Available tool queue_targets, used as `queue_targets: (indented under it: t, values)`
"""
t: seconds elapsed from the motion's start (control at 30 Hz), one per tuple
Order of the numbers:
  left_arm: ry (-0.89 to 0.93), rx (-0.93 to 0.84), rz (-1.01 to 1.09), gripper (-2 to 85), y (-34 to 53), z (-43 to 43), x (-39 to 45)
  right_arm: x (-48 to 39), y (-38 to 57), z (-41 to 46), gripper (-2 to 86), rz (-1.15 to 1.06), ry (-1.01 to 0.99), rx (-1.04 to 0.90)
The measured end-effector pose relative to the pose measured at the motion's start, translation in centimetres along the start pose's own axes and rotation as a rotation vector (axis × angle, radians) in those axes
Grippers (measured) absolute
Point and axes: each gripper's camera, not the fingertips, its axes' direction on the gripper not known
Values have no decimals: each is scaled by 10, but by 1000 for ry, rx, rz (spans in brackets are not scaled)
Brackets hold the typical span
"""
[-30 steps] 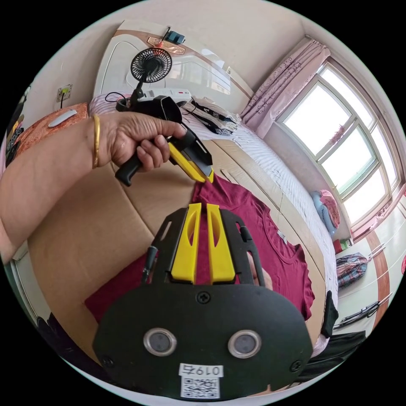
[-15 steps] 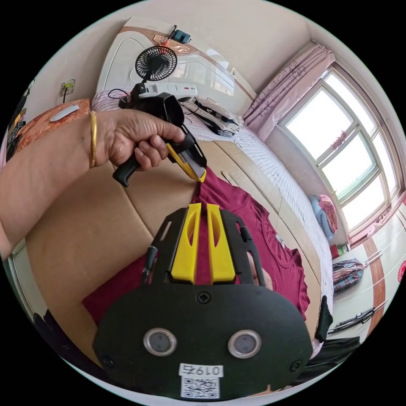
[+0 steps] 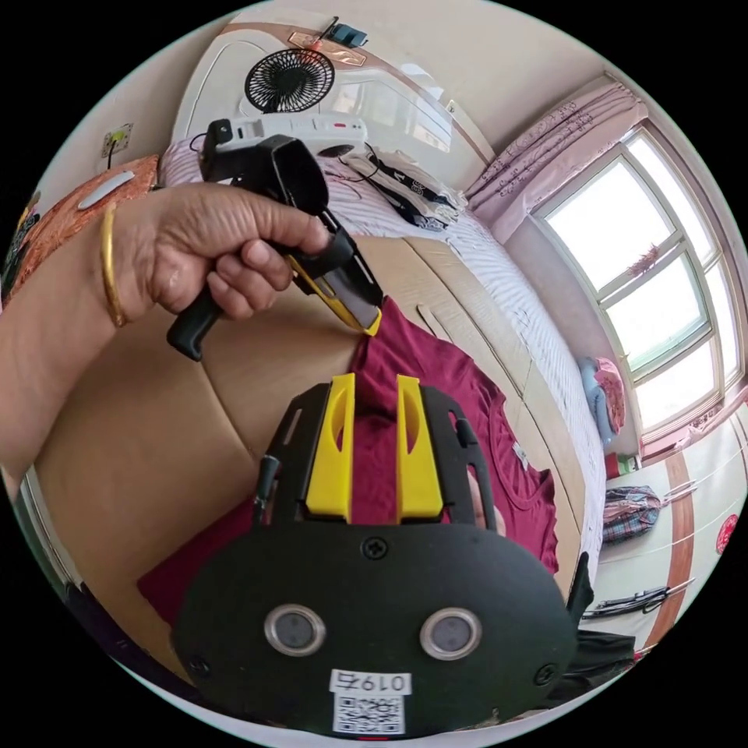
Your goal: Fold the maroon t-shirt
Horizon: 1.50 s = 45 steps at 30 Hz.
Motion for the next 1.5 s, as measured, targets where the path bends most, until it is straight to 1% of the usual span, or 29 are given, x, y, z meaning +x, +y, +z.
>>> queue_targets:
  t: [0.07,0.17,0.3,0.63,0.83,0.93,1.03,1.13,1.3,1.4,1.5]
  values:
    - [-2,-2,1,11,0,-1,1,-2,-4,1,48,-14,29,-42]
    - [-18,-3,9,12,0,-3,3,0,-6,-7,40,-17,-5,-42]
    - [-39,-7,11,12,1,-5,8,1,-8,-17,34,-39,3,-48]
    - [-76,-23,46,14,4,-15,28,24,-12,-61,40,-41,15,-33]
    - [-89,15,27,19,9,-35,34,43,-12,-95,48,-45,19,-29]
    - [-111,77,15,31,7,-49,38,55,-10,-123,57,-41,33,10]
    - [-174,93,33,52,-1,-53,47,65,-5,-155,67,-47,51,54]
    - [-203,45,67,76,-8,-47,57,84,5,-181,88,-22,50,51]
    - [-202,36,60,69,-7,-54,66,123,17,-214,110,1,-15,24]
    - [-183,0,66,44,-4,-55,73,155,24,-235,93,17,-24,39]
    - [-195,-3,70,26,1,-61,82,213,29,-257,46,43,-87,91]
